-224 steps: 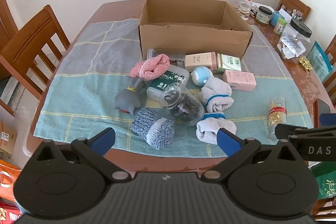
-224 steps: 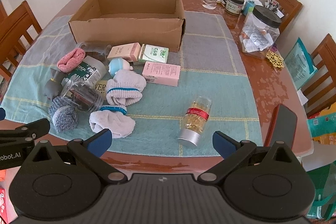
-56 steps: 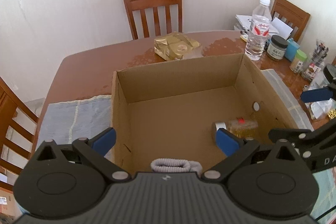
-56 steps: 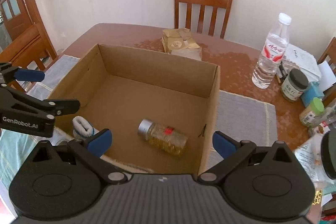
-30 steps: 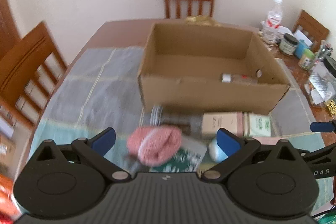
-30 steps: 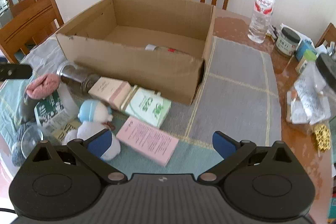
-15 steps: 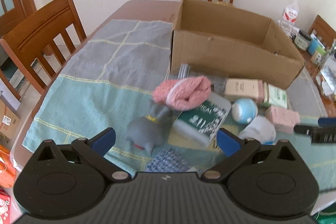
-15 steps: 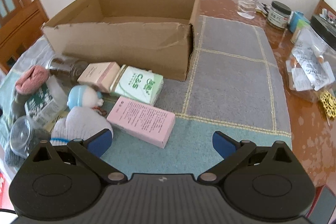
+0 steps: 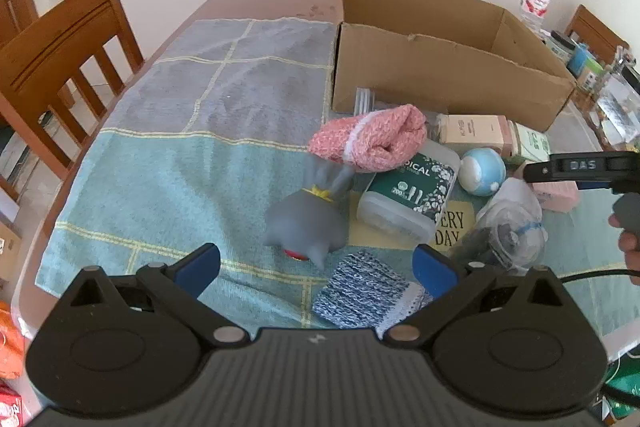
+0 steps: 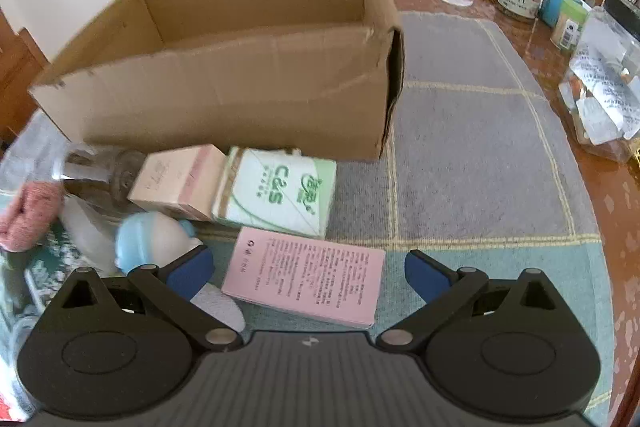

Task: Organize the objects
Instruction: 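Return the right tool to the pink box while the left tool approaches the grey knit sock, then grasp the pink box with the right tool while the left tool grasps the grey knit sock, then carry the pink box and grey sock over the box and release them, then move the right tool to the white sock while the left tool approaches the clear jar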

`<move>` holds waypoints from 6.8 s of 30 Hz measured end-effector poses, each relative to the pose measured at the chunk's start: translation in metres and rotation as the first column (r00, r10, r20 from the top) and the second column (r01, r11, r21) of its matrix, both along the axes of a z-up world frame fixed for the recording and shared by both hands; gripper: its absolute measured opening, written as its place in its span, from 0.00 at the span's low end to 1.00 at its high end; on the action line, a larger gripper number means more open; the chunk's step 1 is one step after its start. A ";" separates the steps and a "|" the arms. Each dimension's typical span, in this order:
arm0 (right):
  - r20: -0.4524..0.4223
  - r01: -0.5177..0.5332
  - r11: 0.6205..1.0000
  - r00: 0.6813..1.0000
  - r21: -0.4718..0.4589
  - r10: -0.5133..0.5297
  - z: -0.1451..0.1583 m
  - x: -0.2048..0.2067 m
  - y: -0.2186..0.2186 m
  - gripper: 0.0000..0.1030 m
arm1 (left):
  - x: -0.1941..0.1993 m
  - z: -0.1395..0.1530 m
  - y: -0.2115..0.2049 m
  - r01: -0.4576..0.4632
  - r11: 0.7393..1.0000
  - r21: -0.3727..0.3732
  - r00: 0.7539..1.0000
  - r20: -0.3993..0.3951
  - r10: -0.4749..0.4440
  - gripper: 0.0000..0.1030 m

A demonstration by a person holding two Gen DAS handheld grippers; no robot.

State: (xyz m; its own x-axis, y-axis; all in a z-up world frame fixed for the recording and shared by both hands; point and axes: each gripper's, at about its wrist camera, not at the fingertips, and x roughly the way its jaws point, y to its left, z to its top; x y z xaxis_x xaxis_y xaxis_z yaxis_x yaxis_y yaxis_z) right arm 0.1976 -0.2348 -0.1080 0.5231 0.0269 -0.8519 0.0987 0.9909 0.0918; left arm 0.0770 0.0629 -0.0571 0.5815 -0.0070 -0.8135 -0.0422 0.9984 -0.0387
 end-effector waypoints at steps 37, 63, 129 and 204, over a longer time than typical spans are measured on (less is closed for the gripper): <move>0.002 -0.064 0.993 0.998 -0.104 0.065 -0.015 -0.029 -0.037 1.00 | 0.006 -0.045 -0.022 0.394 0.918 -0.044 0.915 -0.075 -0.396 0.97; 0.003 -0.082 0.989 0.997 -0.127 0.083 -0.010 -0.017 -0.032 0.88 | 0.005 -0.045 -0.032 0.412 0.911 -0.014 0.909 -0.065 -0.412 0.75; 0.115 -0.239 0.970 0.963 -0.045 0.243 0.131 0.072 0.003 1.00 | 0.227 0.086 -0.066 0.276 0.957 0.093 0.957 0.065 -0.283 0.95; -0.025 -0.280 0.951 0.958 0.132 0.285 0.037 -0.051 -0.017 1.00 | 0.043 0.030 -0.045 0.141 0.990 0.004 0.990 0.003 -0.141 0.98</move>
State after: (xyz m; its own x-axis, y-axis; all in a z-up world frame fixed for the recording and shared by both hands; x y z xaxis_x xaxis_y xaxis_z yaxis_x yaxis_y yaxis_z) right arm 0.1464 -0.2522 -0.0713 0.4416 0.2767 -0.8535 -0.1773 0.9594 0.2194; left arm 0.1197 0.0179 -0.0275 0.5775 -0.0860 -0.8119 0.0995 0.9944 -0.0345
